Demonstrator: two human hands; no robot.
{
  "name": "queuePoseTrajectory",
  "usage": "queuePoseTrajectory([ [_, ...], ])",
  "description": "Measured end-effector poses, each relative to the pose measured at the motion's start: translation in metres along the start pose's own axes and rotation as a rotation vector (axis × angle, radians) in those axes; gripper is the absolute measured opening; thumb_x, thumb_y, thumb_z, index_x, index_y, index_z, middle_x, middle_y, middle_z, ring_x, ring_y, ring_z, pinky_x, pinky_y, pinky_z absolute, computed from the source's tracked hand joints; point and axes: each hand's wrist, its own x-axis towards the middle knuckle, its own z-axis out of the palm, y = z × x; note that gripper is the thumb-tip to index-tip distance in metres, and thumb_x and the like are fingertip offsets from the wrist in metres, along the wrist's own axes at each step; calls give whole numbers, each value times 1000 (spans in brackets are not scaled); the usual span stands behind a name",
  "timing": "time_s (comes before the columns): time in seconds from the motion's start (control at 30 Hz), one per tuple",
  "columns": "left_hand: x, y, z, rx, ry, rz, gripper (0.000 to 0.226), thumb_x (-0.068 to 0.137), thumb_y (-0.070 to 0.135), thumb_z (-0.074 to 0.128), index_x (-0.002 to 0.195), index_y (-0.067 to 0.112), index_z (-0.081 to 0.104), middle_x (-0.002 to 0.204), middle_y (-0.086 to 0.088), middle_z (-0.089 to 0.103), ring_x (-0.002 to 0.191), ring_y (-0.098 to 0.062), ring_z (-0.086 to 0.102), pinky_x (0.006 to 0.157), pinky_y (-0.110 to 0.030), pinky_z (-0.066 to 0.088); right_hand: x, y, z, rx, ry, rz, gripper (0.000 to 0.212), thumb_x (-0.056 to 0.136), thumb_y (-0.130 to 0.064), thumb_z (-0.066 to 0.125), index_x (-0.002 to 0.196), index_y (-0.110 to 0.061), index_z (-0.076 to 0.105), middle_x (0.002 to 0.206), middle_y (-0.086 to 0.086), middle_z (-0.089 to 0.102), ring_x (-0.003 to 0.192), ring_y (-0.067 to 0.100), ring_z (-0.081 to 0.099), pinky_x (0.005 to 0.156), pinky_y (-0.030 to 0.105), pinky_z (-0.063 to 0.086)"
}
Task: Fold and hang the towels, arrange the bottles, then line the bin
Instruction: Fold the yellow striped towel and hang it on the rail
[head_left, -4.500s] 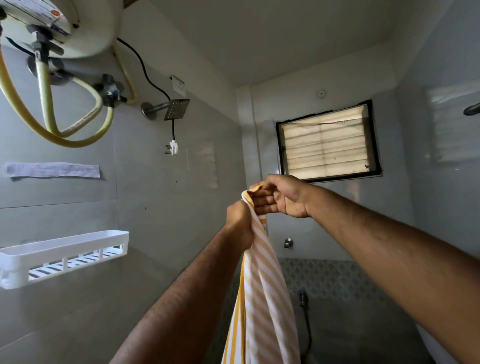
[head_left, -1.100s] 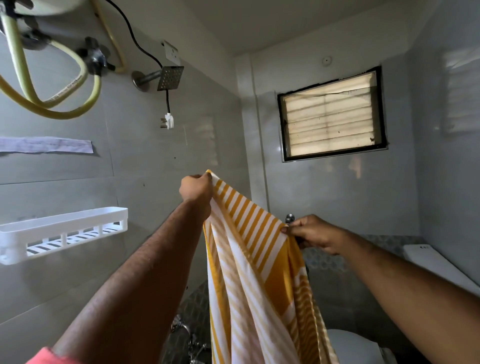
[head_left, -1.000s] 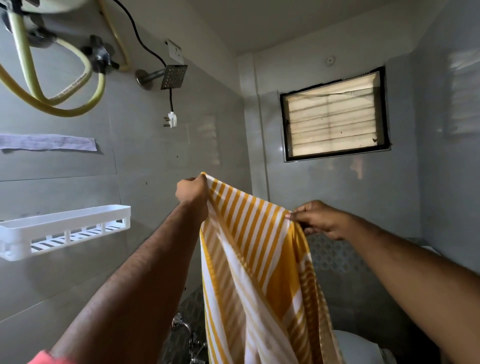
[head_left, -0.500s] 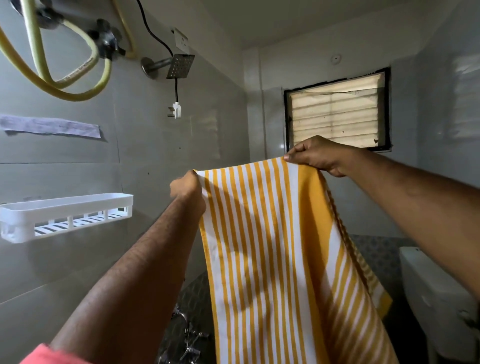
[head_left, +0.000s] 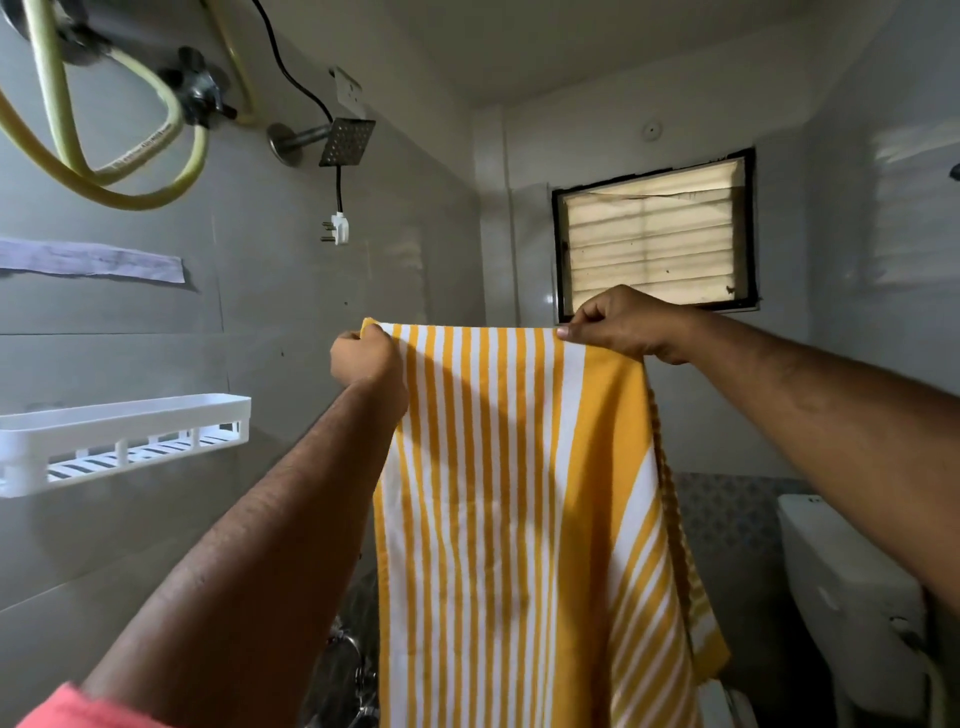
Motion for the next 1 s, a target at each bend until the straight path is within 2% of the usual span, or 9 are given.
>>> queuePoseTrajectory([
  [0.17,4,0,-5,255,41,138,37,109,30,47,125,1,62,128,-16,66,122,-34,60,98,-36,47,-7,3,3,-19,-80,42,57,89,-64,65,103,-10,77,106,14,76,98,30,73,93,44,60],
  [0.33,13,-4,-12,350,50,125,40,106,36,50,123,3,65,128,-18,67,121,-38,61,101,-40,48,-10,10,9,-16,-129,45,58,82,-72,64,75,-15,70,76,6,69,71,19,64,67,31,52],
  [0.43,14,-10,-17,385,83,112,42,106,34,49,124,0,64,129,-21,67,122,-42,60,102,-41,47,-13,16,11,79,-175,6,65,80,-66,69,92,-2,73,84,9,68,77,19,63,71,31,52],
  [0.53,14,-17,-23,411,88,110,42,106,33,50,121,-2,66,127,-22,68,119,-43,62,100,-41,48,-13,26,12,146,-200,19,48,89,-55,69,100,-9,77,97,8,75,88,19,68,80,33,55],
  [0.6,11,-21,-23,449,70,116,43,105,36,48,119,0,66,125,-22,68,118,-43,63,100,-42,49,-10,31,14,145,-195,58,37,97,-49,64,96,-14,77,93,6,75,86,18,68,78,32,55],
  [0.7,-2,-18,-13,540,47,153,43,107,39,41,123,4,62,129,-21,66,123,-41,60,101,-44,47,-5,37,18,81,-185,113,36,101,-46,59,100,-15,77,96,5,75,91,20,69,81,35,56],
  [0.77,-16,-13,0,589,6,223,44,107,41,38,122,7,60,129,-19,66,123,-40,60,100,-45,47,-4,36,22,72,-179,122,36,101,-46,59,101,-15,76,98,5,74,93,20,68,84,36,55],
  [0.9,-53,-10,33,624,-168,405,41,106,45,37,109,13,62,122,-14,69,115,-38,64,88,-39,46,-3,17,32,124,-194,60,35,100,-45,63,86,-14,70,74,1,63,68,15,58,64,29,47],
  [1.0,-82,-15,56,569,-296,469,40,105,49,37,110,17,62,115,-9,70,108,-35,65,88,-38,49,0,5,40,192,-230,21,33,98,-44,65,89,-14,70,78,13,62,71,25,54,68,37,43],
])
